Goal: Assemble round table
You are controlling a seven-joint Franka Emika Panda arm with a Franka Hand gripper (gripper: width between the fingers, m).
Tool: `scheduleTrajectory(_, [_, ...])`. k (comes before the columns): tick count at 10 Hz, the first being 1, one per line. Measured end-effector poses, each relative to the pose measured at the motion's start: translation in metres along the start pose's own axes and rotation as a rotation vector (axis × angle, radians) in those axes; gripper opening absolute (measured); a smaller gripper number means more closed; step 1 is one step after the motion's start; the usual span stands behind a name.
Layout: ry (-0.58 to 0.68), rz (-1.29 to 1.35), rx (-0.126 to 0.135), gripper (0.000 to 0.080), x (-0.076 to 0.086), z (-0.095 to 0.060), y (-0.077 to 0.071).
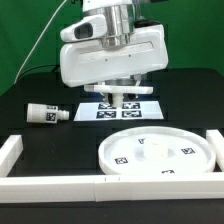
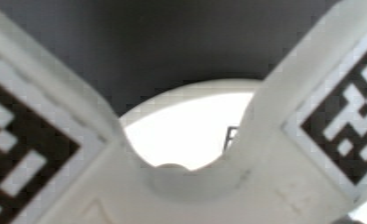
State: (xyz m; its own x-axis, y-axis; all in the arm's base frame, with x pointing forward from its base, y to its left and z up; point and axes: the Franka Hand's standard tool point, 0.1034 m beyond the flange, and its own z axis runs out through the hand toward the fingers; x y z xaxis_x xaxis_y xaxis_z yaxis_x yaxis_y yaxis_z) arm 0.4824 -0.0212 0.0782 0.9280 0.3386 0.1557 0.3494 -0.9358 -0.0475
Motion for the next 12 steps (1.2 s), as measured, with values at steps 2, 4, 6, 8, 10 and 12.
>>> scheduleTrajectory(2, [0.007,-0.017,-0.016,0.036,-0.018,0.017,0.01])
scheduleTrajectory(4, [0.001,-0.004,-0.008,0.036,-0.026,0.036,0.001])
scheduleTrajectory(6, [-0.002,0.001,-0.006,0.036,-0.031,0.046,0.0])
scheduleTrajectory(8, [-0.002,0.0,-0.006,0.036,-0.031,0.046,0.0])
scheduleTrajectory(10, [-0.005,0.0,-0.005,0.036,-0.033,0.046,-0.001])
scheduleTrajectory(12, [-0.043,0.054,0.013,0.036,-0.058,0.053,-0.005])
